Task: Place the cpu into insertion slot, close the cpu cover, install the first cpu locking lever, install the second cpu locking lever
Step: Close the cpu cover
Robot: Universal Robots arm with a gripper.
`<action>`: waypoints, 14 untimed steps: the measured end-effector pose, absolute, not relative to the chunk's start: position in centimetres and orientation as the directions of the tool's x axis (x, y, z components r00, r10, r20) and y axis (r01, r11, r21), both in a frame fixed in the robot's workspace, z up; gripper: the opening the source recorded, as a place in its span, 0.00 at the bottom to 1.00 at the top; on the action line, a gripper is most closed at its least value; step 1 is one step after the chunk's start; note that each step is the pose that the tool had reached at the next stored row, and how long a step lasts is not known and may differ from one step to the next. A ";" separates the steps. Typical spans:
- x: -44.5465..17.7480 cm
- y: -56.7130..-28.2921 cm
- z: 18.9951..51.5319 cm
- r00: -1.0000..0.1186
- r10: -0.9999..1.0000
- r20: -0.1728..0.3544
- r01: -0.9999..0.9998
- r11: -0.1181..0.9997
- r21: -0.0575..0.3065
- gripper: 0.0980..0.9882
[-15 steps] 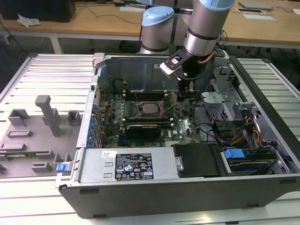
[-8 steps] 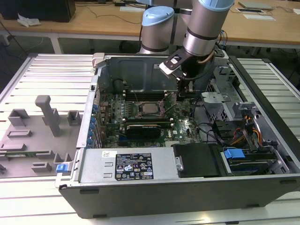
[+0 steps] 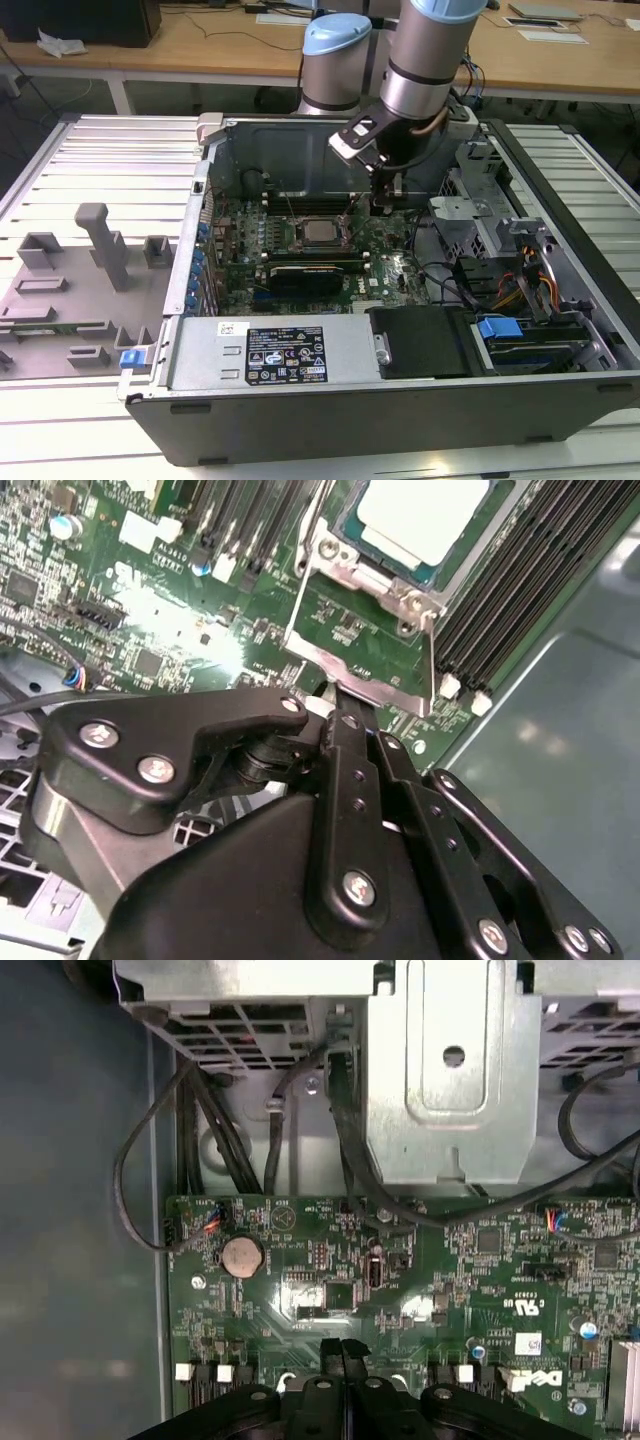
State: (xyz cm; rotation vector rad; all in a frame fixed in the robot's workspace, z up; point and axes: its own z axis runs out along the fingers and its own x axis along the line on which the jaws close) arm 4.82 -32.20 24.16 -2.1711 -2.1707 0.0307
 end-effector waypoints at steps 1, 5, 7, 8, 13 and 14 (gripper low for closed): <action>4.5 -32.2 24.2 0.002 0.999 0.036 0.998 0.001 -0.063 0.01; 3.8 -32.1 24.2 0.002 0.999 0.036 0.998 0.000 -0.059 0.01; 3.1 -32.0 24.2 0.003 0.999 0.036 0.998 -0.001 -0.055 0.01; 2.9 -32.0 24.2 0.003 0.999 0.036 0.999 -0.002 -0.054 0.01; 2.0 -31.9 24.2 0.005 0.999 0.036 0.999 -0.004 -0.050 0.01; 1.8 -31.9 24.2 0.006 0.999 0.036 0.999 -0.004 -0.049 0.01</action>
